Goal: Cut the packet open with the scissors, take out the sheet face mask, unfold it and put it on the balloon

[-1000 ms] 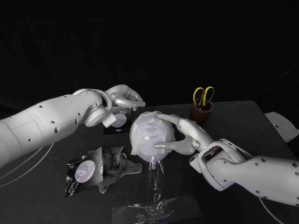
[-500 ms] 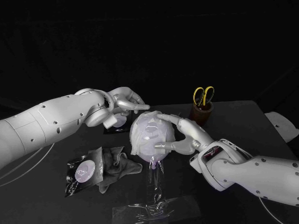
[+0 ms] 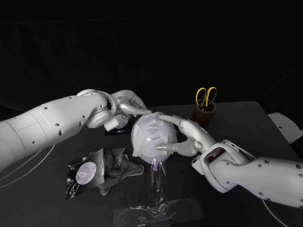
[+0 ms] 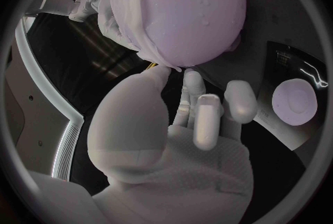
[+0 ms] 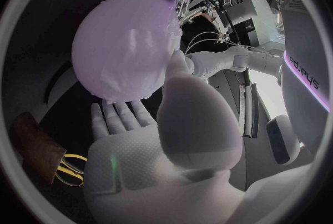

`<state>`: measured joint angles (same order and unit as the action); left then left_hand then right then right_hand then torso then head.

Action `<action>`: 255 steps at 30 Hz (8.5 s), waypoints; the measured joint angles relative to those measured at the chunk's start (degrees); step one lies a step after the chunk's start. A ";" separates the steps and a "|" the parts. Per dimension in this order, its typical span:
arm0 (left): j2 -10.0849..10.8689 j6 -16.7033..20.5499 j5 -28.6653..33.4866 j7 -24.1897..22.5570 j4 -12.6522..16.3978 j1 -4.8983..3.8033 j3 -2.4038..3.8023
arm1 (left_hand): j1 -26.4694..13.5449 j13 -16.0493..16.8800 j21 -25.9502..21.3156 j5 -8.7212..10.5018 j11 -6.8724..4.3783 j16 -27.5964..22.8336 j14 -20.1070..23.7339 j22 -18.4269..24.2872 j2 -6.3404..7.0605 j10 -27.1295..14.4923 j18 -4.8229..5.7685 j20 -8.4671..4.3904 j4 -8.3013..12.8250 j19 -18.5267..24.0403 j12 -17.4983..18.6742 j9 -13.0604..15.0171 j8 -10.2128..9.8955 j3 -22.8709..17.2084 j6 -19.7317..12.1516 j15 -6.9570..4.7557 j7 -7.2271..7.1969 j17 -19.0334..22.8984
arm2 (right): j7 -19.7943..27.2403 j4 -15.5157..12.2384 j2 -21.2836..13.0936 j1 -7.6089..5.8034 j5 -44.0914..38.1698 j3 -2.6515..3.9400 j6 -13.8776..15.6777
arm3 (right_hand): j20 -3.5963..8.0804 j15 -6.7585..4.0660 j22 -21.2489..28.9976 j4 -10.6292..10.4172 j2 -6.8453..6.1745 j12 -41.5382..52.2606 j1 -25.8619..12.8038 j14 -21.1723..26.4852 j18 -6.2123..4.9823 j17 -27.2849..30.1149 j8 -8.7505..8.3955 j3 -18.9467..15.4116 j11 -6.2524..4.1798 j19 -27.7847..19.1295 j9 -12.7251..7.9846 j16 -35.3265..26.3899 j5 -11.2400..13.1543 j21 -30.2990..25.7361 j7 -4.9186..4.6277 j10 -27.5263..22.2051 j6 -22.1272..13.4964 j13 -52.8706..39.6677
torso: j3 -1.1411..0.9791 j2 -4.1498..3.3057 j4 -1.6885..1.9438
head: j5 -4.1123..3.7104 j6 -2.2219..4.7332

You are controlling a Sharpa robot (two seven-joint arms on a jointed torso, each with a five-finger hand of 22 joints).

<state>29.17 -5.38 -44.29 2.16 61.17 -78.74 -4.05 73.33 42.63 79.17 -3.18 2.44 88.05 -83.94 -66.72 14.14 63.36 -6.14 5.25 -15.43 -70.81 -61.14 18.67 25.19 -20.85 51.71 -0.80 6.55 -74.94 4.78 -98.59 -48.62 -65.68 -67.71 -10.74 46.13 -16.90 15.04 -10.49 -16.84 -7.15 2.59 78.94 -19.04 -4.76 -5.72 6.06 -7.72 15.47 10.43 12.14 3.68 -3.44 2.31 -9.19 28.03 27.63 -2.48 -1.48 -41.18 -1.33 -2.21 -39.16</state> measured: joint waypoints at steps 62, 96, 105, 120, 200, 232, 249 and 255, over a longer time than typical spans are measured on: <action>-0.06 4.05 2.10 0.23 -0.62 -0.02 0.02 | 6.32 14.41 4.20 0.34 -0.50 1.73 -0.21 -7.88 -2.87 8.66 1.80 -1.96 7.62 -6.40 -7.39 -0.44 4.78 -13.65 6.62 -2.45 -2.33 0.00 | -0.07 -0.35 -0.30 0.00 0.00 0.00 -0.09 | 0.00 0.21 0.03 0.00 0.00 -0.22 0.00 0.21 0.00 0.16 -0.11 0.00 0.20 0.00 -0.02 0.00 0.00 0.23 0.00 -0.21 -0.01 0.03 | -0.01 -0.01 -0.01 | -0.08 -0.66; 0.61 3.42 -2.93 2.73 -0.32 -0.01 0.02 | 0.30 15.51 4.42 -3.70 -0.77 1.75 -0.06 -8.15 -0.45 10.20 1.80 -1.96 11.16 -6.80 -7.56 2.74 6.29 -19.42 6.51 -2.59 -3.48 0.00 | -0.24 -0.41 -0.36 0.00 -0.01 0.00 -0.11 | 0.20 0.21 0.03 0.00 0.00 -0.32 0.00 0.64 0.00 0.36 -0.17 0.00 0.01 0.19 -0.04 0.00 0.00 0.23 0.00 -0.40 -0.01 0.03 | 0.04 0.01 0.03 | 0.04 -0.73; 1.01 3.62 -2.03 3.45 -0.38 -0.01 -0.01 | -8.57 -4.03 2.39 -2.95 0.04 1.54 -0.10 -4.10 -0.61 -0.52 1.80 -1.14 2.67 -3.68 8.34 6.68 -0.65 -12.49 -1.34 -0.37 0.41 0.00 | -0.25 -0.38 -0.33 0.01 -0.02 -0.02 -0.11 | -0.01 0.42 0.03 0.00 0.00 -0.33 0.00 0.84 0.00 0.41 -0.17 0.00 0.21 0.40 -0.04 -0.23 0.00 0.23 0.00 -0.61 -0.01 0.03 | 0.02 0.02 0.02 | 0.21 -0.81; 5.76 5.75 2.52 4.19 2.59 0.18 -0.16 | -8.94 -12.90 -6.71 -2.66 3.49 -7.25 3.10 10.37 -3.28 -7.27 -0.97 2.41 -1.21 6.85 19.73 1.66 -6.37 -1.68 -5.07 2.84 3.80 3.06 | -0.20 0.09 -0.21 0.12 -0.03 -0.01 -0.13 | -0.01 0.27 0.04 -0.06 0.00 -0.33 0.00 0.98 0.00 0.45 -0.17 0.06 0.21 0.40 -0.06 -0.23 0.00 0.23 0.00 -0.61 -0.01 0.05 | 0.04 0.11 0.05 | 1.30 -1.27; 26.31 40.03 -17.32 -8.27 40.02 16.91 -3.22 | 12.76 -5.07 -0.84 0.12 0.11 -0.25 -0.01 -1.30 -4.32 -10.44 -0.01 -0.43 -1.17 -3.84 1.49 6.34 15.83 21.41 -5.05 0.19 -0.09 0.00 | 0.75 1.57 -0.17 1.49 1.03 0.06 -0.63 | -0.01 0.42 0.04 -0.16 0.53 -0.30 0.53 1.24 0.00 0.61 -0.39 0.47 0.11 0.40 -0.30 -0.45 0.00 0.23 0.01 -1.12 -0.01 0.05 | -0.23 1.15 0.42 | 4.61 -7.73; 24.84 40.00 -18.15 -2.14 40.07 16.92 -2.90 | 13.58 -6.90 0.72 0.11 -0.38 0.27 -0.03 -3.32 -10.27 -9.22 0.89 -0.64 -1.32 -4.66 1.75 3.91 14.26 22.43 -3.40 -0.18 -0.44 0.02 | 0.81 1.50 -0.16 1.53 1.24 0.07 -0.73 | -0.01 0.42 0.04 -0.16 0.53 -0.34 0.53 1.23 0.00 0.67 -0.45 0.47 0.10 0.40 -0.25 -0.45 0.00 0.23 0.20 -1.12 0.17 0.11 | -0.23 1.15 0.42 | 4.39 -8.14; 24.98 40.12 -15.95 -3.53 40.61 16.94 -2.90 | 16.97 -10.54 1.09 0.42 -1.01 0.42 -0.01 -4.01 -7.74 -6.60 0.90 -1.15 -1.20 -5.16 6.89 2.33 13.34 -4.37 -1.82 -1.04 -1.02 0.00 | 0.80 1.55 -0.24 1.55 1.36 0.08 -0.83 | -0.01 0.42 0.04 -0.16 0.53 -0.45 0.53 1.23 0.00 0.67 -0.55 0.47 0.10 0.40 -0.26 -0.45 0.00 0.23 0.21 -1.13 0.17 0.06 | -0.23 1.18 0.45 | 4.31 -8.04; 25.43 40.10 -14.96 -4.26 40.93 16.94 -2.89 | 13.91 -10.29 1.09 0.33 -0.71 0.41 0.00 -4.00 -4.49 -6.28 0.91 -1.15 -0.37 -5.16 6.89 3.72 15.24 -13.89 -2.64 -1.04 -0.94 0.00 | 0.79 1.56 -0.27 1.56 1.37 0.08 -0.91 | -0.01 0.42 0.04 -0.16 0.52 -0.46 0.53 1.23 0.00 0.66 -0.55 0.47 0.10 0.40 -0.29 -0.45 0.00 0.23 0.21 -1.13 0.17 0.06 | -0.23 1.18 0.46 | 4.21 -7.99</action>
<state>54.59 34.73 -59.25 -2.10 102.10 -61.79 -6.94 87.23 32.33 80.26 -2.85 1.74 88.46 -83.95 -70.72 9.65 57.07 -5.23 4.10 -15.80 -75.97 -54.25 22.39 40.43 -34.74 49.07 -1.84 5.61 -74.94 5.57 -97.03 -48.89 -64.12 -66.34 -10.65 45.22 -16.91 15.45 -10.45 -16.99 -6.63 2.13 79.46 -17.81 -4.76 -5.06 5.51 -7.25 15.56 10.82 11.85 3.23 -3.44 2.54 -8.99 26.90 27.80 -2.41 -1.70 -40.00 -0.87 2.01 -47.15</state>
